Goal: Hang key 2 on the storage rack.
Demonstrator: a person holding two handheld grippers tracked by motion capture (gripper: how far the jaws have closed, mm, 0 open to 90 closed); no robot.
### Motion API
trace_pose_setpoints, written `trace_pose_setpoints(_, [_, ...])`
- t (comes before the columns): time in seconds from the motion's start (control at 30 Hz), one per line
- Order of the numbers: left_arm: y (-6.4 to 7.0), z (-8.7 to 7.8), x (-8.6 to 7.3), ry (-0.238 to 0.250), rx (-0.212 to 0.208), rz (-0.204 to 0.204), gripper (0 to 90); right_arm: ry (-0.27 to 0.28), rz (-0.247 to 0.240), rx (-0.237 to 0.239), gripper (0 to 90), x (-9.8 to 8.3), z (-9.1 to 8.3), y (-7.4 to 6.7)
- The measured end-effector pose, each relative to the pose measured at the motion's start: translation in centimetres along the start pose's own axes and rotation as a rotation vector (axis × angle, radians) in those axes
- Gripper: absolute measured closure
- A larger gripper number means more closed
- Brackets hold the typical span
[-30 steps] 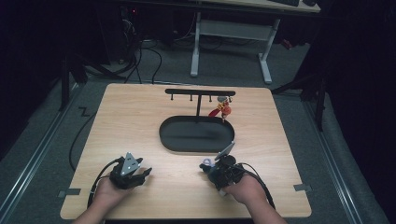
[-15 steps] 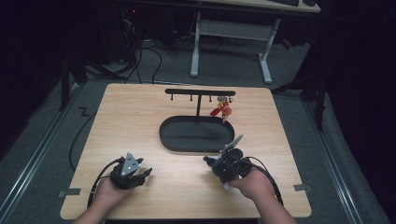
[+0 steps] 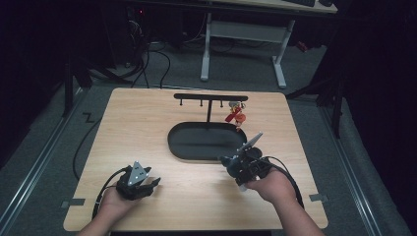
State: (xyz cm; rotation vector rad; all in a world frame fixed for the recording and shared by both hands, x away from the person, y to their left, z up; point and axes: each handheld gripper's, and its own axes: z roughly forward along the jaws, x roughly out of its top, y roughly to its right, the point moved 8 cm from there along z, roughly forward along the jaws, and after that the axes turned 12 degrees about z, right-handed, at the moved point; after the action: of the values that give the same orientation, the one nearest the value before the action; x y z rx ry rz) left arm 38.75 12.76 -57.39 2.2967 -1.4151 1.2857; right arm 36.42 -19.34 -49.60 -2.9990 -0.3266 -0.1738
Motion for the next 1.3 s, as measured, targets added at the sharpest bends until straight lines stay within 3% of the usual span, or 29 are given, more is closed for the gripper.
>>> trace_pose_setpoints(0.23, [0.0,-0.1,0.0,0.006,-0.010,-0.001,43.9,-0.001,0.024,0.007,48.2,0.8,-1.2,0.2])
trace_pose_setpoints(0.63, [0.1,0.1,-0.1,0.002,-0.021,0.007,40.5,0.014,0.019,0.003,48.2,2.7,-3.4,0.0])
trace_pose_setpoints(1.07, [0.0,0.0,-0.1,0.003,-0.018,0.005,38.3,0.017,-0.003,0.015,48.2,4.7,-4.8,-0.6])
trace_pose_setpoints(1.3, [0.0,-0.1,-0.2,0.001,-0.018,0.004,38.0,0.021,0.008,0.011,48.2,5.7,-5.4,-0.9])
